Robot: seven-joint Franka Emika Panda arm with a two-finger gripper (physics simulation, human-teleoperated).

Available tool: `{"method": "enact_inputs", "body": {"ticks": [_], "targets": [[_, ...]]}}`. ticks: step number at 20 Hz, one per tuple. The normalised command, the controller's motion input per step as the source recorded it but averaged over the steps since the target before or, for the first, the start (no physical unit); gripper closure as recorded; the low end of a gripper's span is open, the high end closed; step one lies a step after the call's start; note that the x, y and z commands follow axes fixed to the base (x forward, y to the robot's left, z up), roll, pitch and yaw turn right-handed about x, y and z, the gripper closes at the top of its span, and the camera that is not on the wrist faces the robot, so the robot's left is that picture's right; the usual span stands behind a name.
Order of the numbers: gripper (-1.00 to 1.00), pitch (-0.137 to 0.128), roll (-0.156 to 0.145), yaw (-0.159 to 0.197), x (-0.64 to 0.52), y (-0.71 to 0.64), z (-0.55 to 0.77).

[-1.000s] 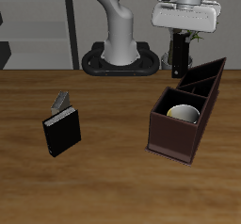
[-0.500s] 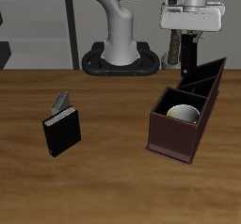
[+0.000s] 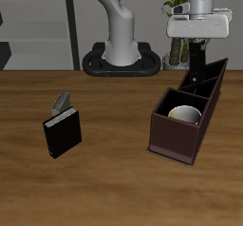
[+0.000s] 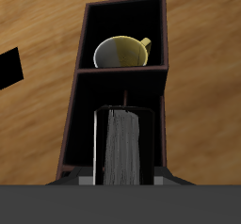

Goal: Place the white-yellow mug into the left desk caddy's right compartment and place the left black book into the left desk caddy's back compartment and place the right black book into the left desk caddy's front compartment

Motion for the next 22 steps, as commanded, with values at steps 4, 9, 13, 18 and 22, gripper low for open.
{"method": "enact_inputs", "body": {"ticks": [4,9,13,18,22], "targets": [[1.00,0.020,-0.025,-0.005,0.38,0.10,0.10],[1.00,-0.009,0.008,0.019,0.15,0.16,0.12],[1.00,0.013,0.004,-0.009,0.20,0.10,0.06],[1.00,-0.015,0.002,0.030,0.08,0.09,-0.01],[1.00,-0.008,-0.017,0.000,0.11,-0.07,0.11]]}}
